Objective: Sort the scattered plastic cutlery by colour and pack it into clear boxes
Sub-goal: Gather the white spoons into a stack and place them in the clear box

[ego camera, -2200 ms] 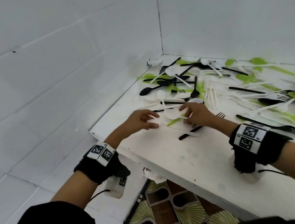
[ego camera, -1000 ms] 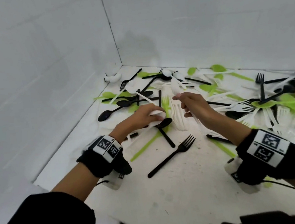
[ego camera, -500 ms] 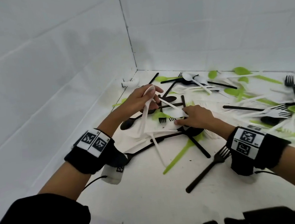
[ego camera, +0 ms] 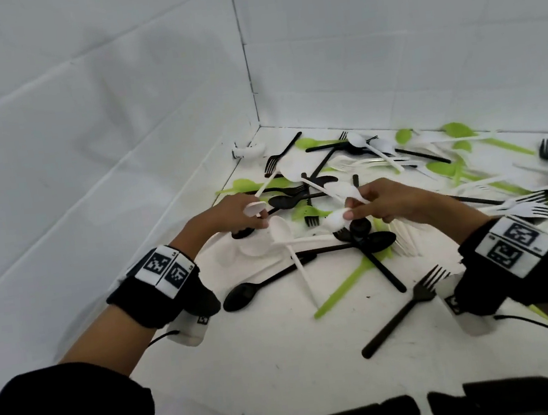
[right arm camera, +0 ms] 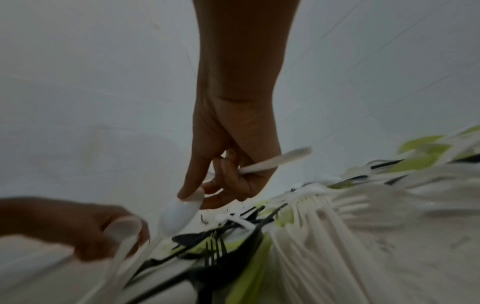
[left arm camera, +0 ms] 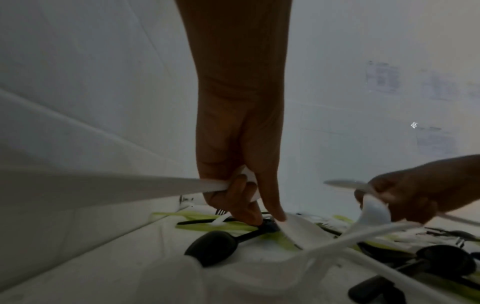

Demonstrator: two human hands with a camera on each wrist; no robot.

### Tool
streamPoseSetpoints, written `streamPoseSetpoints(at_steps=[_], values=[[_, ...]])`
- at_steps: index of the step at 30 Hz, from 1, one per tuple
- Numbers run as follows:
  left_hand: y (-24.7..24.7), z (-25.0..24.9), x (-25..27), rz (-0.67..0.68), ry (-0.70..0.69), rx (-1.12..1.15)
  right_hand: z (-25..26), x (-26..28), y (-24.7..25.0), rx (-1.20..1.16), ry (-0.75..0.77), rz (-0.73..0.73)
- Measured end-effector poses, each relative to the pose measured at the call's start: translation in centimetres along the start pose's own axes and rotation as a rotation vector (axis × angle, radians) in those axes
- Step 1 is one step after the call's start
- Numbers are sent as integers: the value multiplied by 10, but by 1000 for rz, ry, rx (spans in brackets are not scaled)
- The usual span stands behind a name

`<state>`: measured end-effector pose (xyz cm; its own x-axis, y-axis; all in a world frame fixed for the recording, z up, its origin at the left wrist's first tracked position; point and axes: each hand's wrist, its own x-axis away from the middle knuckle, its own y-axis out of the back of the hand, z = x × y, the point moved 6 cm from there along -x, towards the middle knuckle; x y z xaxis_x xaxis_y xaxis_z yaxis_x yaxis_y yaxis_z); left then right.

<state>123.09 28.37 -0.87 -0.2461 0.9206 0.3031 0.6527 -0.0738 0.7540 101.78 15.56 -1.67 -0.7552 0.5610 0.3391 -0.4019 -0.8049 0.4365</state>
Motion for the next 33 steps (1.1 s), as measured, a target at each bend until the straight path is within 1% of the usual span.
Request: streamPoseSetpoints(at_steps=[2,4,6,8,10,11,14,16,18,21,24,27,29,30,33], values=[[-3,10,5,43,46,-50,8,6,9,-83,50,-21],[-5,17,10,77,70,-113,20,10,20,-192,103,-81],[-8,23,12,80,77,-181,31,15,28,-336,144,-148],[-12,28,14,53,84,-268,43,21,34,-415,192,-200],[-17,33,12,8,106,-313,56,26,36,-433,244,-225],[-17,34,14,-24,111,-302,64,29,35,-432,275,-236],[-19,32,15,-83,68,-237,78,32,31,-449,320,-289],[-16,30,17,-107,61,-137,80,29,29,-488,326,-327],[-9,29,24,-126,75,29,84,26,23,-510,331,-354],[4,29,33,-203,84,210,85,19,12,-481,322,-383],[17,22,44,-292,38,444,91,16,-2,-450,349,-370],[33,22,53,-457,49,681,94,10,-19,-443,373,-368],[42,26,60,-548,71,865,91,0,-32,-374,347,-365],[43,25,60,-562,66,935,86,-5,-38,-340,315,-361],[47,27,65,-594,43,1030,76,-17,-59,-288,180,-265]])
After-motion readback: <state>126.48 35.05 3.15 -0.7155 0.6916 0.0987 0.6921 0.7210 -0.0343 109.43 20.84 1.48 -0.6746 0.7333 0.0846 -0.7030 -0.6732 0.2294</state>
